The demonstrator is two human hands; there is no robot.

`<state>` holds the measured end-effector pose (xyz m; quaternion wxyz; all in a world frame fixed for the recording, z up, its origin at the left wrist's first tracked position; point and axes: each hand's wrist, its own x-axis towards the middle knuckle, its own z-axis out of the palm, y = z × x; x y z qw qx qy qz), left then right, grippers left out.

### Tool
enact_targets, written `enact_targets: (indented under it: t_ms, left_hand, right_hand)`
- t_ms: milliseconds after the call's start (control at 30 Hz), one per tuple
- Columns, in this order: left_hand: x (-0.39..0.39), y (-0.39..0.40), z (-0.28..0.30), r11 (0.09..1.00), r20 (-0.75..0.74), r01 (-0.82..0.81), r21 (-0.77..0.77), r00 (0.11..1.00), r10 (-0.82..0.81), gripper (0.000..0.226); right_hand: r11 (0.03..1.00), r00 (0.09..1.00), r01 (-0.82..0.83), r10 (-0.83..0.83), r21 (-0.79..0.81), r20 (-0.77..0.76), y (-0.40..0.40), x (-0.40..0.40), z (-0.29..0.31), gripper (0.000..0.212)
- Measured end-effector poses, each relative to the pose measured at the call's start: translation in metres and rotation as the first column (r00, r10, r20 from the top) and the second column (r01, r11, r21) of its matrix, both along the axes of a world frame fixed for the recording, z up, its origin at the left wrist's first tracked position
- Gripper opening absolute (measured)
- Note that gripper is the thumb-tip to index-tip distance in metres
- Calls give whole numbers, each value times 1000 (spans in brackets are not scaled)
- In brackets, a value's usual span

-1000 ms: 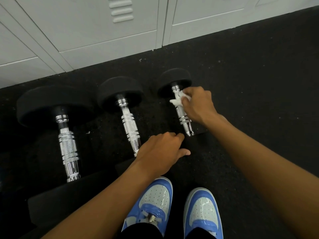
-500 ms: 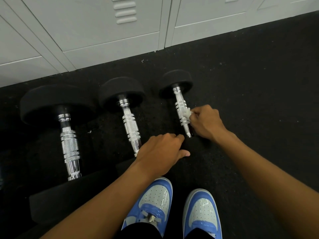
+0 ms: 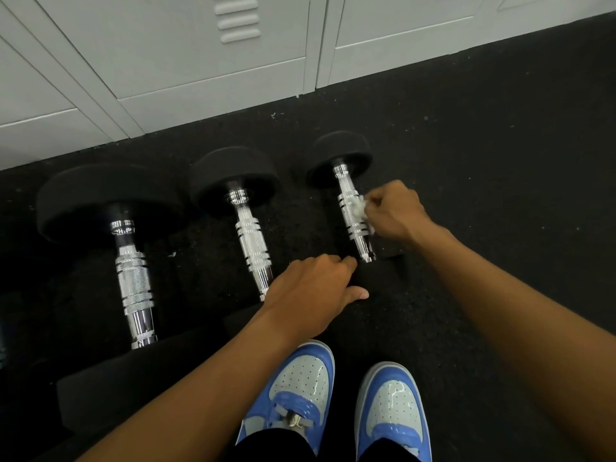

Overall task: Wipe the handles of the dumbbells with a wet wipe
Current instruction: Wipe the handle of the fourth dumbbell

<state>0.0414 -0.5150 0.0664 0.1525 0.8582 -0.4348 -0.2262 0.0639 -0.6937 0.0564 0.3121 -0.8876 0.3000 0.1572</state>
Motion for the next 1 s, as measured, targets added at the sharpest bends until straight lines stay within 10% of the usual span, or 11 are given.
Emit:
enact_targets:
  t_ms: [1000]
  left_hand:
    - [-1, 0, 0, 1000, 17, 2, 11, 1000, -2, 47]
  right_hand:
    - [992, 977, -124, 125, 15, -173, -5, -31, 10, 19]
